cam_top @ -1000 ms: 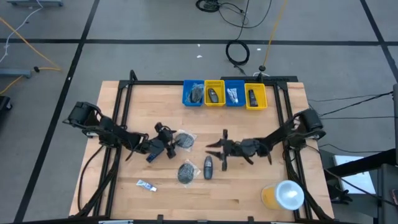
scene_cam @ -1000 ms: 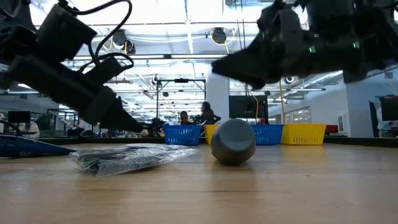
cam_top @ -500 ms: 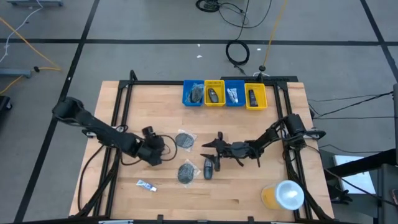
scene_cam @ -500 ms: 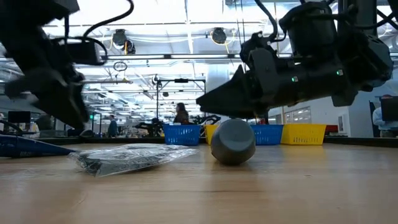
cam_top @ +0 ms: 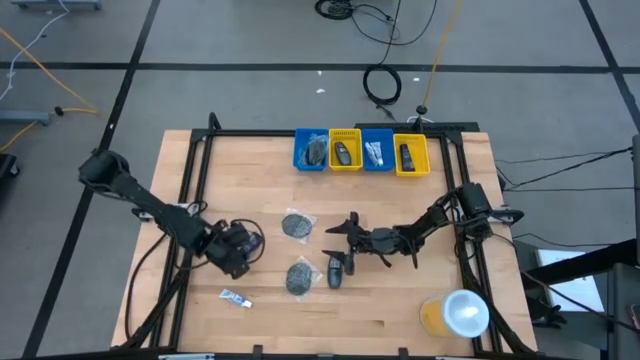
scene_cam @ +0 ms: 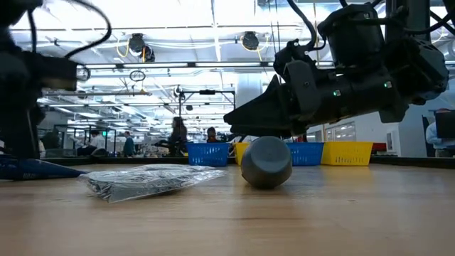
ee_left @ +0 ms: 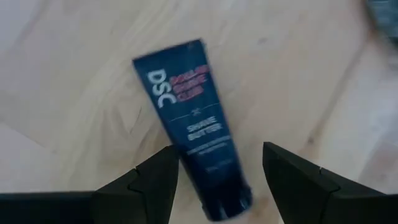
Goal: Pick & Place Travel size toiletries
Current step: Put the blue shave cream into the right yellow bin
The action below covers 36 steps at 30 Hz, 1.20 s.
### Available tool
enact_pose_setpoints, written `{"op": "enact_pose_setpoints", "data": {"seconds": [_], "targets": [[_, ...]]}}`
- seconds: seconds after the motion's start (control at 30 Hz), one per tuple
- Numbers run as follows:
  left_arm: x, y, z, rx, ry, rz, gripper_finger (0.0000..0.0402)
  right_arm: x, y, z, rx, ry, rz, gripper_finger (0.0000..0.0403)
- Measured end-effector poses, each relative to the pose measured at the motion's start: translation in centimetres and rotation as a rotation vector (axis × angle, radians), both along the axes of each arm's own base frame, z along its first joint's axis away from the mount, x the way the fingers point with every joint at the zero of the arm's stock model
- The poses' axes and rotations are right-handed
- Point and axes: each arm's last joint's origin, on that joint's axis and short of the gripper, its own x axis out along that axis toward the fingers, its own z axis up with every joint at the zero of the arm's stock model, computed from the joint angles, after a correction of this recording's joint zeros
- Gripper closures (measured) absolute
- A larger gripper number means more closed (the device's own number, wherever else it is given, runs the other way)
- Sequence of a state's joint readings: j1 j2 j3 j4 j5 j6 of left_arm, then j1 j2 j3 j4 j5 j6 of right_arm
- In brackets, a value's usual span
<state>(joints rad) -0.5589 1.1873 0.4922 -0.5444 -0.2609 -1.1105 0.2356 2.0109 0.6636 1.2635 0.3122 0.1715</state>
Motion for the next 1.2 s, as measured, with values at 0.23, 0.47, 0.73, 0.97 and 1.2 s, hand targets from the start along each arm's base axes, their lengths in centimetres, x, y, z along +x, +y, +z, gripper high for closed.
{"op": "enact_pose_setpoints", "data": {"seconds": [0.23, 0.47, 0.73, 0.97, 1.2], "targets": [[-0.7, -0.5, -2.1, 0.001, -0.019, 0.007, 0.0174, 0.0, 0.0, 0.0, 0.0, 0.0, 0.0, 0.0114], [-0.3, -0.9, -2.5, 0.088, -0.062, -0.085, 0.0233, 0.0, 0.0, 0.0, -0.03, 0.002, 0.005, 0.0116], [1.9, -0.3, -1.8, 0.184, -0.252, -0.112, 0.0304, 0.0, 0.0, 0.0, -0.047, 0.0, 0.008, 0.0117], [5.7, 1.4, 0.0, 0.309, -0.517, -0.177, 0.0263, 0.1, -0.4, 0.1, -0.001, -0.004, -0.008, 0.0117], [9.1, 3.4, -1.1, 0.568, -0.604, -0.341, 0.0278, 0.3, -1.4, 0.5, 0.176, -0.051, -0.041, 0.0121]]}}
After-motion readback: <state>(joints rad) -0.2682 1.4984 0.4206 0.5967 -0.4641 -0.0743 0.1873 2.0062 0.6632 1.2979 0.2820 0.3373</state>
